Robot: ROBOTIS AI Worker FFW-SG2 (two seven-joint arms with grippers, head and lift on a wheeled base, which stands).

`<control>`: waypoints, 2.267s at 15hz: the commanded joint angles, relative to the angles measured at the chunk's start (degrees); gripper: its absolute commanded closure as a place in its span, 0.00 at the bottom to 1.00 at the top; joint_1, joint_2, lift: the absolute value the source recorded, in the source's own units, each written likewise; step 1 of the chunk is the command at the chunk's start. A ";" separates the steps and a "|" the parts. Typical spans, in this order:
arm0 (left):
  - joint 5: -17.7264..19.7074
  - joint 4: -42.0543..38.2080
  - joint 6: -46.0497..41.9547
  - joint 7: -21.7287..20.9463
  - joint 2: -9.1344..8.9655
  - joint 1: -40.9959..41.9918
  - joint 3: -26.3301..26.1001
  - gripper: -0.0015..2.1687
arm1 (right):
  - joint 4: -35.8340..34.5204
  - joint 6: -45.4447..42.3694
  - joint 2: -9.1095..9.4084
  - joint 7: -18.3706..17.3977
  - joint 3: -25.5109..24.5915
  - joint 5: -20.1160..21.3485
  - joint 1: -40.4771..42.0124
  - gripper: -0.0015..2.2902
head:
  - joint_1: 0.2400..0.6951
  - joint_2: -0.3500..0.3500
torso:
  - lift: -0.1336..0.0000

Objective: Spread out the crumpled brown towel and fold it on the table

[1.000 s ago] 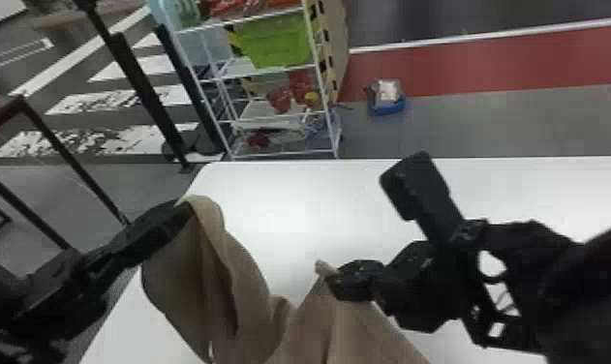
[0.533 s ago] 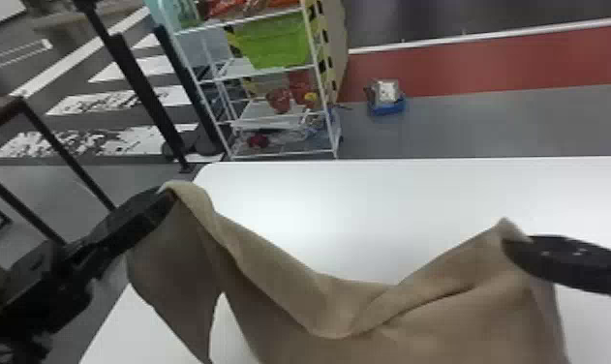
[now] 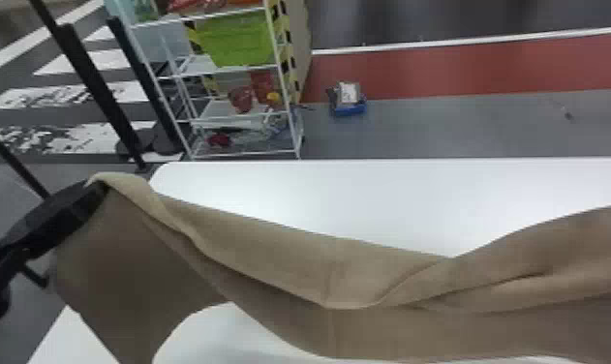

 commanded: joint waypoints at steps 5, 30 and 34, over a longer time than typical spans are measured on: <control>9.38 -1.36 18.60 -10.02 -0.15 -0.48 14.73 0.86 | -5.61 6.18 4.41 3.12 -20.49 -17.67 4.15 0.66 | 1.00 0.86 | 0.07; -37.38 27.64 -4.78 5.54 -0.15 -12.96 -29.22 0.86 | 42.29 -23.18 -2.85 -0.92 15.02 32.52 -15.45 0.66 | 1.00 0.47 | 0.07; -38.87 34.23 -11.98 10.37 -0.15 -15.34 -30.27 0.71 | 50.99 -31.79 -4.61 -2.85 19.06 35.77 -18.35 0.22 | 1.00 0.46 | 0.07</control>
